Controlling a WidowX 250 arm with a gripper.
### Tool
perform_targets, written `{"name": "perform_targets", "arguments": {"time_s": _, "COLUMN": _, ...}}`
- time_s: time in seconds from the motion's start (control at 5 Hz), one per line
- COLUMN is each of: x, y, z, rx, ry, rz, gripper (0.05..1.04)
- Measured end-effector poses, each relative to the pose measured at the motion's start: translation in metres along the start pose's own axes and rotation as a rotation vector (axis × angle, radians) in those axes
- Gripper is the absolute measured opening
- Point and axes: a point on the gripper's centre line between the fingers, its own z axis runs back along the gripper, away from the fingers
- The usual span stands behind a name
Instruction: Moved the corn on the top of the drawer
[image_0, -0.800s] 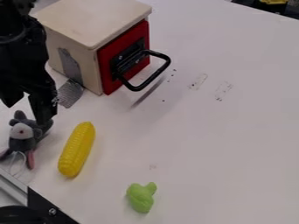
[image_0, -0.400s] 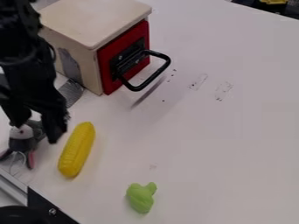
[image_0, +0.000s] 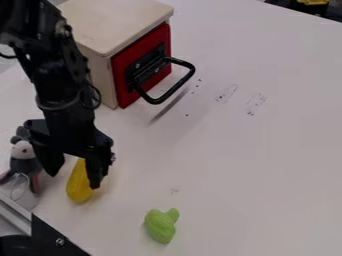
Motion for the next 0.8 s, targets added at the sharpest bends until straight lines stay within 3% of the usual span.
{"name": "perform_targets", "arguments": {"time_s": 0.2, "x": 0.004, "y": -0.001, "z": -0.016, "rx": 0.006, "ry": 0.014, "rz": 0.023, "gripper": 0.950}}
{"name": "perform_targets", "arguments": {"time_s": 0.4, "x": 0.004, "y": -0.003, "z": -0.027, "rx": -0.011, "ry": 0.038, "rz": 0.009, "gripper": 0.677}}
{"name": "perform_targets", "arguments": {"time_s": 0.6, "x": 0.005, "y": -0.008, "z": -0.011, "rx": 0.015, "ry": 0.011, "rz": -0.059, "gripper": 0.627}}
{"name": "perform_targets", "arguments": {"time_s": 0.8, "x": 0.012, "y": -0.005, "z": 0.038, "rx": 0.040, "ry": -0.087, "rz": -0.145, "gripper": 0.627}}
